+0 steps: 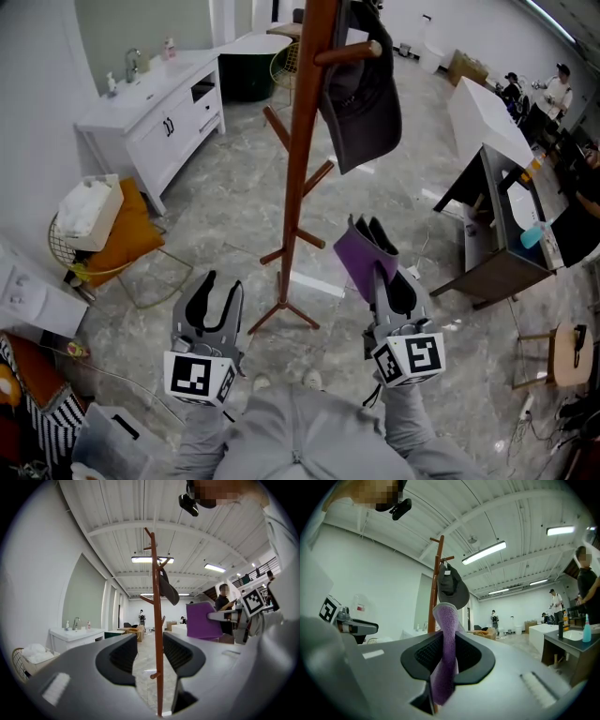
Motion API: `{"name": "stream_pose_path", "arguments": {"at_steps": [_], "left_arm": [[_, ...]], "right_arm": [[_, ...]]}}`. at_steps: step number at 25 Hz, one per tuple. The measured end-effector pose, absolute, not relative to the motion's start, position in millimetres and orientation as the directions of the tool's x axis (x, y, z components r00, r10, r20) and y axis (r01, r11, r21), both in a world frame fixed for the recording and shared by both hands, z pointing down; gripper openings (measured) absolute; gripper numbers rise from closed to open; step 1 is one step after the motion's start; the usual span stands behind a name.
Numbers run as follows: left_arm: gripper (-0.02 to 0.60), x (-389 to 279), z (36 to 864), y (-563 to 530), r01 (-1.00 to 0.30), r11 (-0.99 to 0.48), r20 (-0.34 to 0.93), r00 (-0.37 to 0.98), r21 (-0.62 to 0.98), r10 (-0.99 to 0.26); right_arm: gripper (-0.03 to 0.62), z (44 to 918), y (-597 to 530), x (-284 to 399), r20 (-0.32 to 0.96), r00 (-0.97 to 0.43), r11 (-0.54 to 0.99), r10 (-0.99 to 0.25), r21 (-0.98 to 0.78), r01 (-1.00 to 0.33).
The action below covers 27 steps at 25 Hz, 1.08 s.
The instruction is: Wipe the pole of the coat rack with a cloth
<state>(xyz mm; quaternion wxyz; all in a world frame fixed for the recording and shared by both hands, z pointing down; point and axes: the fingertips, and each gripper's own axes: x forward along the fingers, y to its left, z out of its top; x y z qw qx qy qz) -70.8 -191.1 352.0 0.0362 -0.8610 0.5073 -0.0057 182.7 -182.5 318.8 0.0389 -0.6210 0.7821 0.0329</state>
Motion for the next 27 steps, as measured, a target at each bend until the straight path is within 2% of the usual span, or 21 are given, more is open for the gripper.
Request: {"name": "stream_pose_path", "arguments": {"at_steps": [27], "left_arm": [[0.179, -72, 352, -203, -0.875, -0.479, -0.026, 0.482, -0.067, -0.876]], "right_arm": [[0.057, 328, -196, 184, -0.08, -0.227, 0.227, -0.971, -0.001, -0.974]]}}
